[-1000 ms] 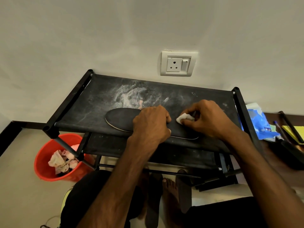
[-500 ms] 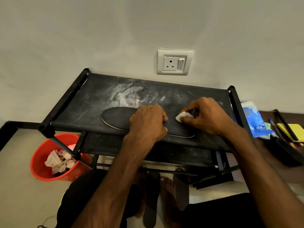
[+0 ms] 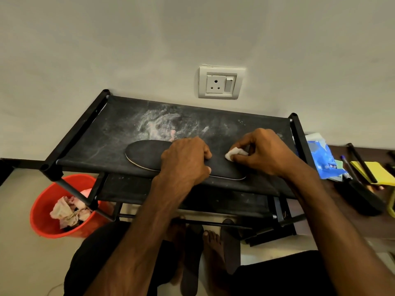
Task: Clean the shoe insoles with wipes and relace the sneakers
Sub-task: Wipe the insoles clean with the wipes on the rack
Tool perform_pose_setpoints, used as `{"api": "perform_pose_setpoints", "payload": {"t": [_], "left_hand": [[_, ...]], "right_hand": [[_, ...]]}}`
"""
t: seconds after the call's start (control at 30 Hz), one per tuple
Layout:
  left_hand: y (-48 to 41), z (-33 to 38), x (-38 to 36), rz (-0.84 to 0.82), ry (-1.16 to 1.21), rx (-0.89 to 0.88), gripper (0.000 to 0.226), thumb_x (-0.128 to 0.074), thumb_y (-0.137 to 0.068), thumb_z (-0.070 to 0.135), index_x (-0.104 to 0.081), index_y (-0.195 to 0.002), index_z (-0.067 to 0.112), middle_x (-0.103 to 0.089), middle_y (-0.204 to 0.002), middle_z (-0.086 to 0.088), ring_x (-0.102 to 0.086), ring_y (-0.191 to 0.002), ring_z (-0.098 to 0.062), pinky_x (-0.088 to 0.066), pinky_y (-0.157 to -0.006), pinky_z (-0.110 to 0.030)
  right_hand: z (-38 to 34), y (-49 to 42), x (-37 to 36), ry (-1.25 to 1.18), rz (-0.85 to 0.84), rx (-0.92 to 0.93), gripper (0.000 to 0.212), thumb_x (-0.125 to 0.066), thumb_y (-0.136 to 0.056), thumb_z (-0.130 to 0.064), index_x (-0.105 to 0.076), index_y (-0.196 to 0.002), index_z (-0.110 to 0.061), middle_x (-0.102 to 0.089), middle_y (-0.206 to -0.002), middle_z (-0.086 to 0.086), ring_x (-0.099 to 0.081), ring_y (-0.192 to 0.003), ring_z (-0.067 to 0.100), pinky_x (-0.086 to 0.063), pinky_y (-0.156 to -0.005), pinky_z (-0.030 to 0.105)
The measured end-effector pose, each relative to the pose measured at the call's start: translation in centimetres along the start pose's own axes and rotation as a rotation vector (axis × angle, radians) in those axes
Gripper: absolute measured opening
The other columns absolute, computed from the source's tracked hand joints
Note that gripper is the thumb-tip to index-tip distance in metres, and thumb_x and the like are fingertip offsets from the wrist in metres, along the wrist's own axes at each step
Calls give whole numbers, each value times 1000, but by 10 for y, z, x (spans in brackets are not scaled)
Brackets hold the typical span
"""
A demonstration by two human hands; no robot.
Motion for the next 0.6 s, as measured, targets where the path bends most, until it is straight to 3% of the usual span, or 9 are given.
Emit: {"api": "perform_pose_setpoints", "payload": {"t": [0.1,0.2,0.27,0.43,0.6], "left_hand": [[0,-1,0,-3,9,1,34,-81,-83,32,-70,-115,38,-69,-119,13,-60,-117,-13,-51,-98,-40],[0,-2,0,6,20,-3,34,-82,-82,32,-70,-113,38,-69,-117,14,-60,-117,-12,-51,-99,-40],[-1,-2,-1,7,12,-6,33,-82,-82,33,-70,-113,38,-68,-116,15,-60,-117,-12,-50,-98,-39],[-1,-2,-1,-10,4,1,34,-82,-82,35,-69,-113,39,-67,-117,15,-59,-117,-12,-49,-98,-39],[-2,-4,-1,-9,20,10,34,-82,-81,35,-70,-112,39,-68,-114,17,-60,-115,-11,-51,-98,-39]], "right_hand": [[-8,9,1,-44,-134,53,15,-81,-80,-38,-81,-95,-35,-74,-84,-17,-64,-72,-2,-47,-60,17],[-11,25,5,-66,-282,55,19,-79,-75,-42,-82,-91,-33,-75,-82,-15,-65,-72,0,-52,-60,19],[-8,26,6,-29,-270,55,21,-77,-75,-45,-82,-93,-35,-75,-83,-14,-66,-72,2,-53,-61,22],[0,8,4,28,-16,20,22,-77,-80,-46,-79,-100,-40,-73,-86,-16,-62,-69,1,-50,-62,25],[4,17,13,50,-119,-17,15,-81,-76,-51,-80,-90,-45,-68,-72,-30,-64,-70,-4,-51,-62,24]]}}
Point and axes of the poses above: each hand's wrist, its own y-axis away from the middle knuckle, its own x-axis out of the back of the hand, z = x × y, the point moved 6 cm from there along -y, towards the middle knuckle
